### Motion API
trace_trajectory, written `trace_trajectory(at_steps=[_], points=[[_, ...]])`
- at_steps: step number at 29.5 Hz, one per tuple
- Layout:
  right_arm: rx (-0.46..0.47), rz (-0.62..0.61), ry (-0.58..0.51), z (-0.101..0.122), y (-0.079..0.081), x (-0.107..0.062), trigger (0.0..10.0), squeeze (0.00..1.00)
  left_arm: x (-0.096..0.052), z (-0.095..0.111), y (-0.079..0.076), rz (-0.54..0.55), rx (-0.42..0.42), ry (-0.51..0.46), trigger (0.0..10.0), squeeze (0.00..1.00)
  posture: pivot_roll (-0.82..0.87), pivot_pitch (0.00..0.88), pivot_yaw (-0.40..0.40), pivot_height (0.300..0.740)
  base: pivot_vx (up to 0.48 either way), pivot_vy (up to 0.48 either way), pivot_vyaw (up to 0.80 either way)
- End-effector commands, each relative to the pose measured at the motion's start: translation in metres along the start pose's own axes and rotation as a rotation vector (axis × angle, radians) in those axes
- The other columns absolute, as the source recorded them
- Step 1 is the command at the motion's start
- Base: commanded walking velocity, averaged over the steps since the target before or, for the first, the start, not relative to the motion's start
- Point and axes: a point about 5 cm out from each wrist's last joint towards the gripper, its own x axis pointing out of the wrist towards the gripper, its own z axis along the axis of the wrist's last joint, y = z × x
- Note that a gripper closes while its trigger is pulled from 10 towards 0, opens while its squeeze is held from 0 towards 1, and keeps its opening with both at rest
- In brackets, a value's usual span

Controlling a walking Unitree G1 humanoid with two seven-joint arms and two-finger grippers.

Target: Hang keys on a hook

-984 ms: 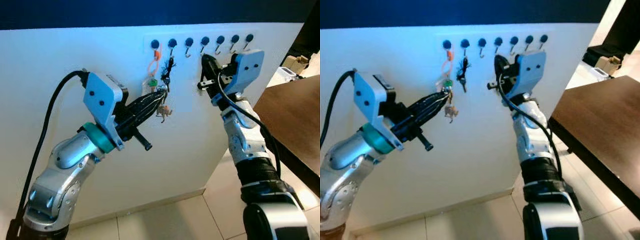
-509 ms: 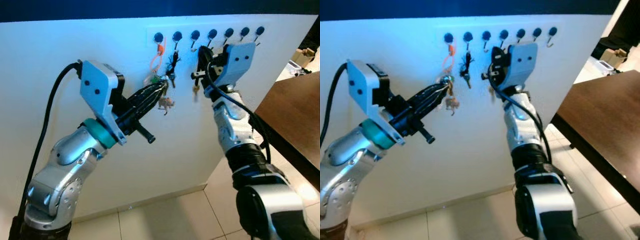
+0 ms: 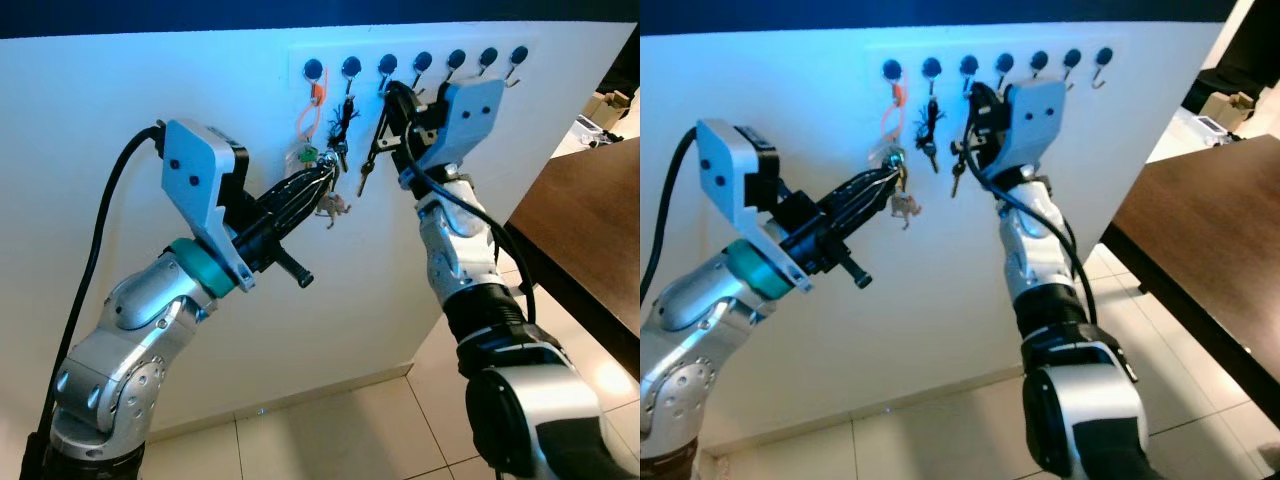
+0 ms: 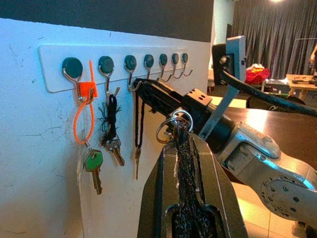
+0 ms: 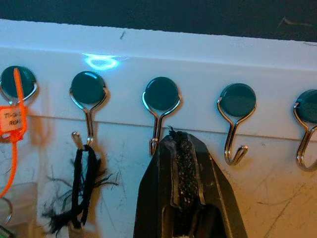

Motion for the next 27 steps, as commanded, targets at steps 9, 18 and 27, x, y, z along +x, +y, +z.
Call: trace_trajectory(at_steps=[9,18,27], points=[[-0.064,-0.026,-0.080,0.010,-0.008,-0.011,10.0,0.00,0.001,0.003,-0.005,-0.034,0.004,-0.016,10.0,0.00,0.10,0.104,0.052,0.740,0.000,0.000,0.00],[-0.083,-0.055,-0.108,0.012,-0.012,-0.017,10.0,0.00,0.001,0.002,-0.006,-0.036,0.002,-0.012,10.0,0.00,0.10,0.099,0.056,0.740,0.000,0.000,0.00],[-0.096,-0.029,-0.151,0.022,-0.006,-0.008,10.0,0.00,0.003,0.002,-0.008,-0.044,0.002,-0.014,10.0,0.00,0.10,0.082,0.053,0.740,0.000,0.000,0.00]])
